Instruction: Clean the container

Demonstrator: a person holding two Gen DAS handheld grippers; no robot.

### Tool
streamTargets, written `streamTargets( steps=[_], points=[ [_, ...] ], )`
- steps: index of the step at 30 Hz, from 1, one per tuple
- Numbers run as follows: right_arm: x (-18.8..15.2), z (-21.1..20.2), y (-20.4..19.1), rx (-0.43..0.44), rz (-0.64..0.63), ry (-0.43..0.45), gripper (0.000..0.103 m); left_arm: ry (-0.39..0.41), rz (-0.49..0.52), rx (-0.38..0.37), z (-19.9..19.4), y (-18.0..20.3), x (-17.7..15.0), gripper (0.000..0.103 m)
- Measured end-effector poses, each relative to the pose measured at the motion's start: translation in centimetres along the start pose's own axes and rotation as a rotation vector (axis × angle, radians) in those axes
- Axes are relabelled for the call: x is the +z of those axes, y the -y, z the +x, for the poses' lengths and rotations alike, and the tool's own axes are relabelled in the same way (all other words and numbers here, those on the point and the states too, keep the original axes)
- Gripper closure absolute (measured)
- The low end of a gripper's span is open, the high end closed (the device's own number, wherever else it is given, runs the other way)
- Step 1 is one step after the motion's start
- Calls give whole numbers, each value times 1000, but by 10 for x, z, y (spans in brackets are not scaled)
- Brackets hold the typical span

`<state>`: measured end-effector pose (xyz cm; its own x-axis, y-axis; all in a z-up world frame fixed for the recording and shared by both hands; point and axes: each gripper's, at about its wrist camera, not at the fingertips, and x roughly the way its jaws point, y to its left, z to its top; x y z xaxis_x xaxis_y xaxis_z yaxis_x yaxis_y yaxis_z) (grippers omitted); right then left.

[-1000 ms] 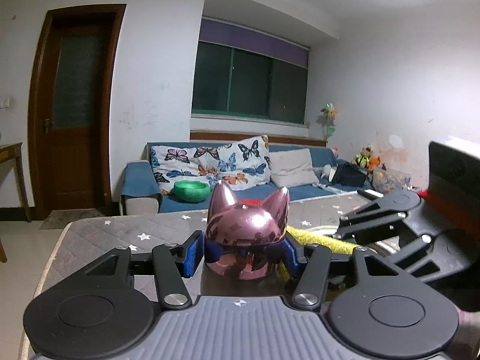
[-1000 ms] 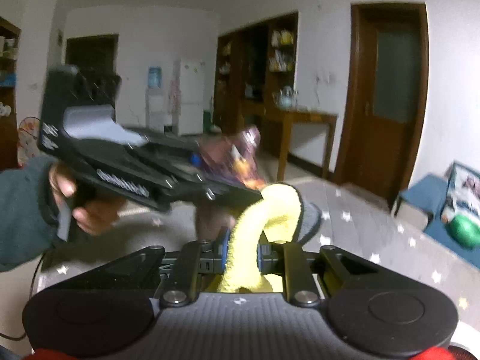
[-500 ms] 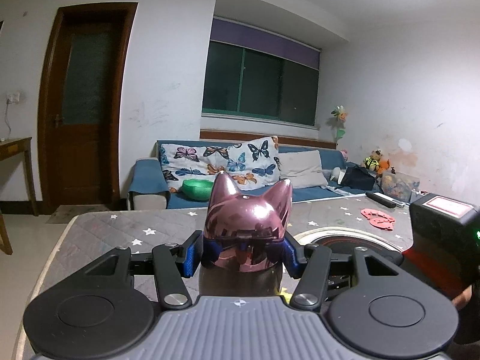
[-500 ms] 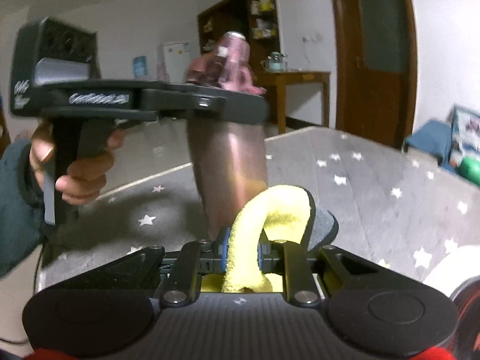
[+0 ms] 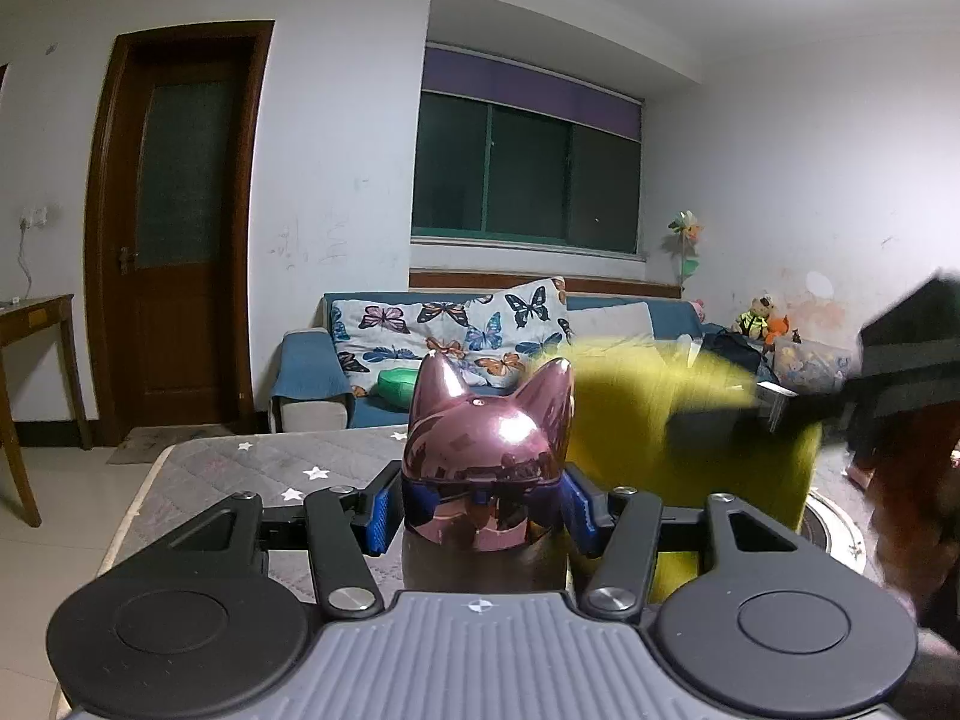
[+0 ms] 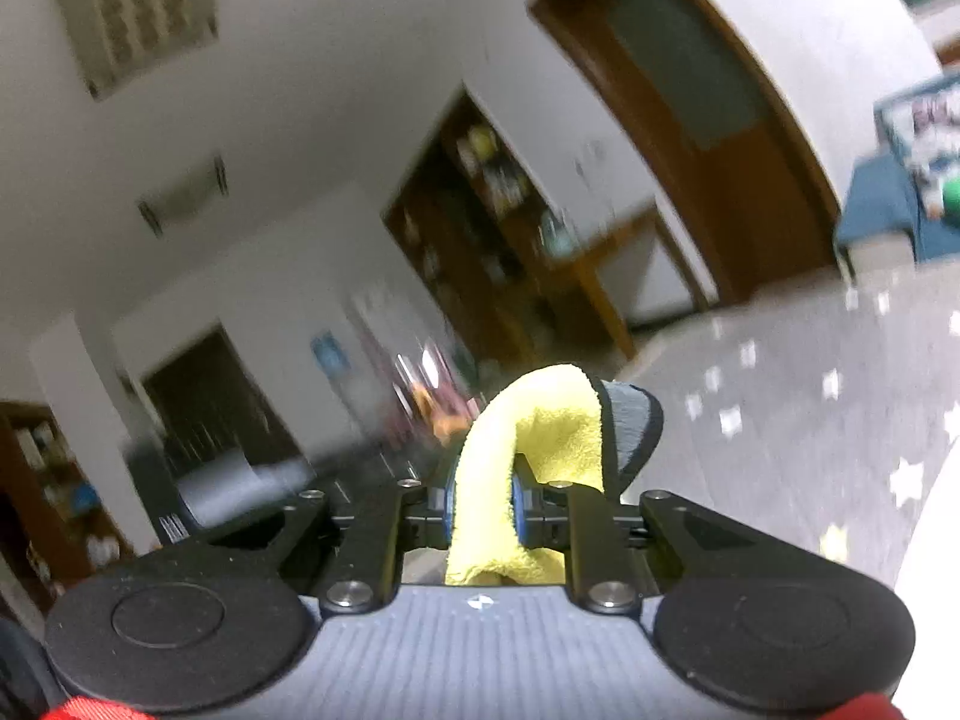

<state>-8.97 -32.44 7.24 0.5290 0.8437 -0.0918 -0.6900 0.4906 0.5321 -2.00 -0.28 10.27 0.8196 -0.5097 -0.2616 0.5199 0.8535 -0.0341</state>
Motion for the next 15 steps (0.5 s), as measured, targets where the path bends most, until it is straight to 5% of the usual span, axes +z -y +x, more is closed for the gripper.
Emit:
streamTargets(
  steps=[7, 15],
  points=[
    [20, -7, -52, 32, -236, 124, 87, 0, 60, 43, 6, 20, 0, 47],
    [12, 20, -87, -72, -399, -58, 87, 7, 143, 61, 5, 39, -3, 47]
  ],
)
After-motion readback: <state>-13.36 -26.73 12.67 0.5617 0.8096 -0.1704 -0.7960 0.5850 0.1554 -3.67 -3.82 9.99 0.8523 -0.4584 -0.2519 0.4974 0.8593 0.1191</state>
